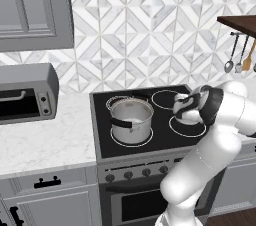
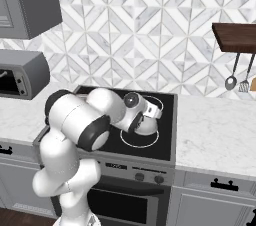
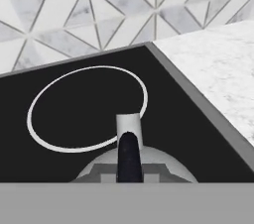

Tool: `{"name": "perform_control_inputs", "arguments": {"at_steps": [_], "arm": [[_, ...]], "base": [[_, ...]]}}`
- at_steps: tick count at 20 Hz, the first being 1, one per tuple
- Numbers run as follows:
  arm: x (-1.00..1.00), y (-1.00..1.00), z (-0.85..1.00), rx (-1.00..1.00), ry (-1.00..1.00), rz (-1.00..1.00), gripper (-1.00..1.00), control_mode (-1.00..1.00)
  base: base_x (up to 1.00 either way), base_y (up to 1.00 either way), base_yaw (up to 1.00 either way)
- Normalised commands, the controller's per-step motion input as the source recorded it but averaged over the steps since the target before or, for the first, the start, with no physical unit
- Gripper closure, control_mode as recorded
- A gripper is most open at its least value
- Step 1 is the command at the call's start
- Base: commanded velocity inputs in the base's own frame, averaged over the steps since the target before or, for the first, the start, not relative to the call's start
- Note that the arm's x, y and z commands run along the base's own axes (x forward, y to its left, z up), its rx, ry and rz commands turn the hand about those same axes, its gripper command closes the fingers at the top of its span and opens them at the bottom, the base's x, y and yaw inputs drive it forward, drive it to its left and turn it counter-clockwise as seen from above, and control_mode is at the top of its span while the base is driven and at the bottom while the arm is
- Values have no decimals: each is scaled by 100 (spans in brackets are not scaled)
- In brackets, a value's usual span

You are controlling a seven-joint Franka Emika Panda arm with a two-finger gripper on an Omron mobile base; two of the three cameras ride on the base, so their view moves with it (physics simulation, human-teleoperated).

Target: Pick the kettle from the counter and place it on a stove burner. Then turn the burner on.

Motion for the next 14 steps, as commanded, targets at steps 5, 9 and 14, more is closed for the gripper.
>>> {"name": "perform_control_inputs", "arguments": {"at_steps": [5, 9, 14], "arm": [[-27, 4, 0, 0, 11, 3, 100, -100], [0, 4, -3, -2, 12, 4, 100, -100], [7, 19, -2, -1, 1, 0, 100, -100]], "base": [[0, 0, 0], [0, 0, 0], [0, 0, 0]]}}
